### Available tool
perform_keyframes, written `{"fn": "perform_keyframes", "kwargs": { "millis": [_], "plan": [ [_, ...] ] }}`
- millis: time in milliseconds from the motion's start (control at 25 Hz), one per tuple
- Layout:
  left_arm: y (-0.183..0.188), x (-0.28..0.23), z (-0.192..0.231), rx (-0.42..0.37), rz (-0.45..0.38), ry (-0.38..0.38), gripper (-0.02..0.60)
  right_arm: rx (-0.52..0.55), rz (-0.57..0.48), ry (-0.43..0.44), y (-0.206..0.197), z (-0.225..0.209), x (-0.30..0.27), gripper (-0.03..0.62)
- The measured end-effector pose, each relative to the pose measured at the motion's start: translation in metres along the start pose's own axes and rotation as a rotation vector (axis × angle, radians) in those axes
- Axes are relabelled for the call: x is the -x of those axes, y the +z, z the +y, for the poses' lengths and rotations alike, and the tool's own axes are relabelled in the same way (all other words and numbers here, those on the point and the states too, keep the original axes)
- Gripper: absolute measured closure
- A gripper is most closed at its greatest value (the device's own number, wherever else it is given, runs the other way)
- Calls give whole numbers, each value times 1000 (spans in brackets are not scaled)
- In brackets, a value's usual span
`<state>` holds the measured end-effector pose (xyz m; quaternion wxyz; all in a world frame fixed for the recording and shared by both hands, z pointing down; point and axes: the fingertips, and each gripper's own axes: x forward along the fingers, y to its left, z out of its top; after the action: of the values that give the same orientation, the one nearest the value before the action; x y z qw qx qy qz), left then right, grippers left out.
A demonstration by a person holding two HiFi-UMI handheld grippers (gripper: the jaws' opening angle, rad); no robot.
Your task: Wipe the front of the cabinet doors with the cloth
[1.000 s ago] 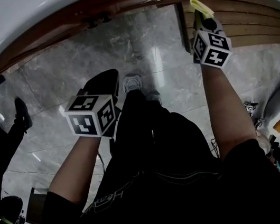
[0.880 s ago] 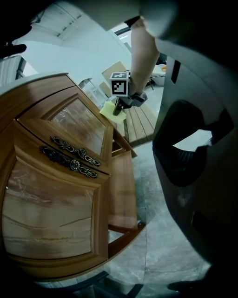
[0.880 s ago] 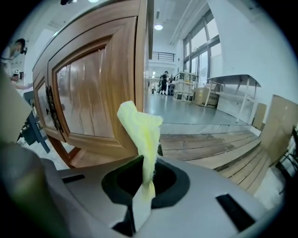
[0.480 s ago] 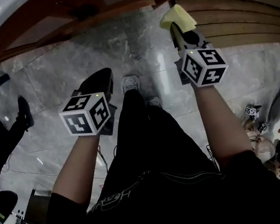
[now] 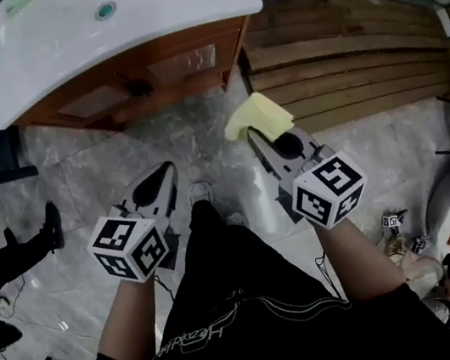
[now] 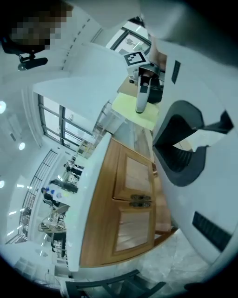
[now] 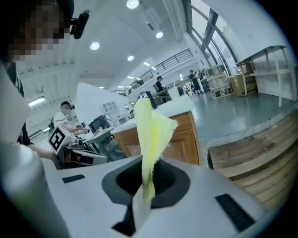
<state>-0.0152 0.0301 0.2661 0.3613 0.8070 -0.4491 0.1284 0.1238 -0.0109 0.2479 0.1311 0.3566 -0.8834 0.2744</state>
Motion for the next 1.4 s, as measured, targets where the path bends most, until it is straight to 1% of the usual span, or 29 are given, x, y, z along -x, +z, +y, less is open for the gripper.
{"fn": "perform_keyframes", "kwargs": {
  "millis": [80, 160, 200, 280, 360, 440, 480, 520, 560, 640, 680, 840, 1000, 1040, 1160, 1280, 1400],
  "plan": [
    [33, 23, -33, -43, -57, -46, 575, 8, -43, 40, 27, 23, 30, 553],
    [62, 49, -70, -121, -92, -78, 575, 9, -70, 104, 50, 51, 60, 553],
    [72, 64, -89, -157, -102, -87, 575, 7, -69, 139, 59, 66, 76, 553],
    [89, 95, -127, -203, -125, -107, 575, 20, -63, 200, 76, 95, 108, 553],
    [104, 125, -159, -254, -158, -139, 575, 50, -70, 242, 95, 117, 131, 553],
    [118, 149, -183, -336, -186, -166, 575, 55, -83, 289, 115, 136, 151, 553],
    [125, 159, -191, -364, -195, -166, 575, 50, -92, 319, 126, 147, 161, 553],
    [132, 168, -199, -372, -208, -161, 575, 49, -103, 345, 138, 157, 173, 553],
    [139, 178, -208, -364, -228, -160, 575, 51, -114, 362, 149, 167, 185, 553],
    [152, 200, -225, -334, -275, -173, 575, 54, -143, 370, 169, 185, 208, 553],
    [158, 210, -232, -330, -296, -179, 575, 55, -160, 370, 177, 193, 217, 553],
    [178, 238, -255, -370, -358, -199, 575, 107, -207, 380, 203, 223, 246, 553],
    [189, 260, -273, -416, -400, -242, 575, 130, -263, 447, 224, 250, 270, 553],
    [192, 264, -277, -425, -409, -249, 575, 150, -271, 451, 229, 253, 275, 553],
    [199, 273, -289, -436, -433, -268, 575, 202, -269, 439, 234, 259, 283, 553],
    [200, 280, -296, -460, -445, -269, 575, 211, -271, 456, 233, 268, 285, 553],
    [195, 283, -299, -474, -437, -258, 575, 218, -278, 459, 232, 273, 288, 553]
  ]
}}
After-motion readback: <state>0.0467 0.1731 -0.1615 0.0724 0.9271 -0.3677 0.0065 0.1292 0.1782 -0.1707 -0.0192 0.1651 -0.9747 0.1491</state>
